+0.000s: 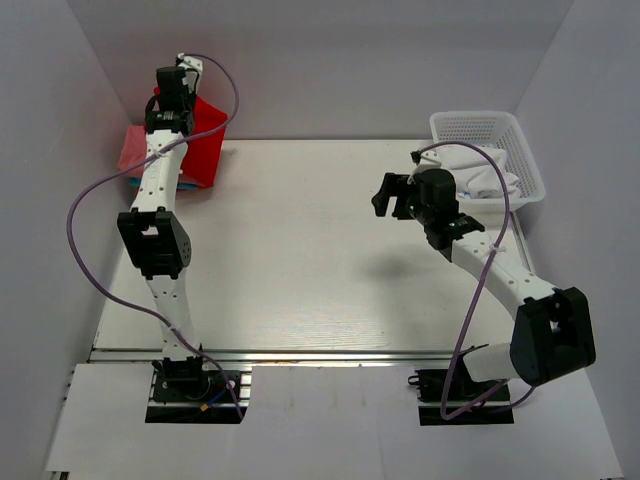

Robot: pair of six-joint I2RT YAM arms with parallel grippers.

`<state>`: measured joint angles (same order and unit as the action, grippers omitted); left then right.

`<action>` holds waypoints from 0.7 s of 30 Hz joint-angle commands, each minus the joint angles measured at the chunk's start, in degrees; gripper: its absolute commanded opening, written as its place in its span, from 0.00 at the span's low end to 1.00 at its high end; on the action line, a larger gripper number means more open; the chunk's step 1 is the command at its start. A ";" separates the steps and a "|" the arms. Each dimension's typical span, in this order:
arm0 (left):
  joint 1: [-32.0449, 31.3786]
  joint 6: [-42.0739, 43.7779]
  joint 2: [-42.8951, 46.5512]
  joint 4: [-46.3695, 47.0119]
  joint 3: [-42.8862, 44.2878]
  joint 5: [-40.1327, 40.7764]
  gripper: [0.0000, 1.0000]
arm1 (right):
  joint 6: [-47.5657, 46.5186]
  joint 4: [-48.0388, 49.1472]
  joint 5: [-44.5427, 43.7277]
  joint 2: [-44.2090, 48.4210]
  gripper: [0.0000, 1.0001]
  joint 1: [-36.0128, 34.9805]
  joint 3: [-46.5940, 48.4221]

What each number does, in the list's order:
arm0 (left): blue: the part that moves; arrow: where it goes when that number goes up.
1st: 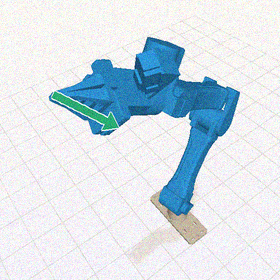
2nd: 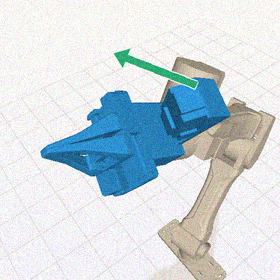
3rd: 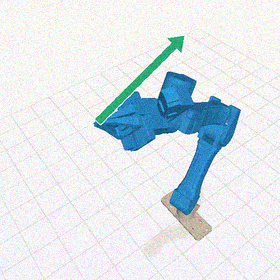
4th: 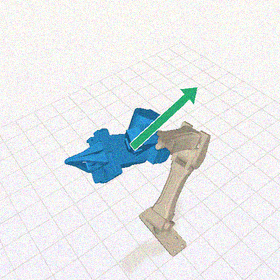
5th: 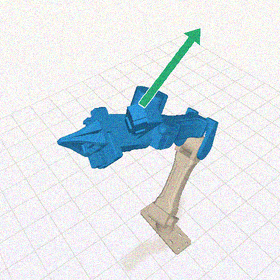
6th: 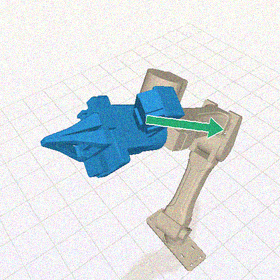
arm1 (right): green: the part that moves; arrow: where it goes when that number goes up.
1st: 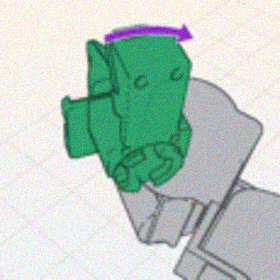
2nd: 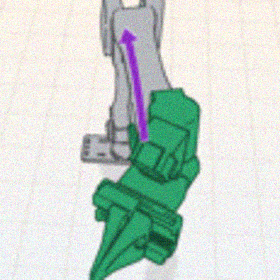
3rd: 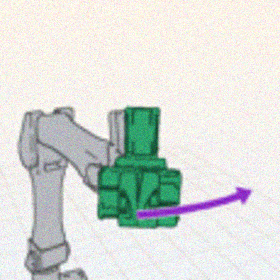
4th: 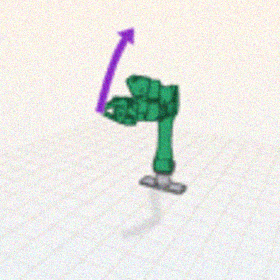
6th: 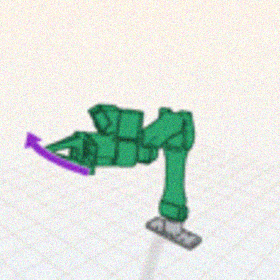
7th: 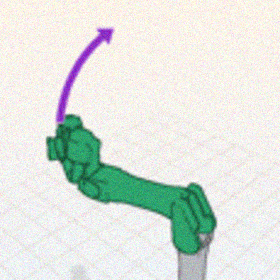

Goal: Fold and stack the t-shirts
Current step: Put the neatly folded tshirt into the corner of the board with the left arm

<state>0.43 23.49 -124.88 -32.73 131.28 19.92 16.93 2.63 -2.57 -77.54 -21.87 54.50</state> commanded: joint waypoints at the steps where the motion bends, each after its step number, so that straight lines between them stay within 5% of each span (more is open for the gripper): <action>1: 2.64 -0.80 0.17 5.48 3.54 -0.67 0.00 | 0.21 -0.08 1.86 -1.03 0.90 -0.19 3.68; 18: 11.09 -4.06 -10.56 14.52 4.52 1.61 0.00 | 0.91 -1.05 6.34 -11.84 0.90 -0.11 11.68; 21: 11.09 -5.46 -10.03 15.50 3.98 2.83 0.42 | 1.09 -2.01 7.22 -13.34 0.90 -0.19 12.91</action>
<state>11.27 20.03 -138.50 -21.80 134.39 20.12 17.65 0.82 3.14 -90.00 -21.89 64.31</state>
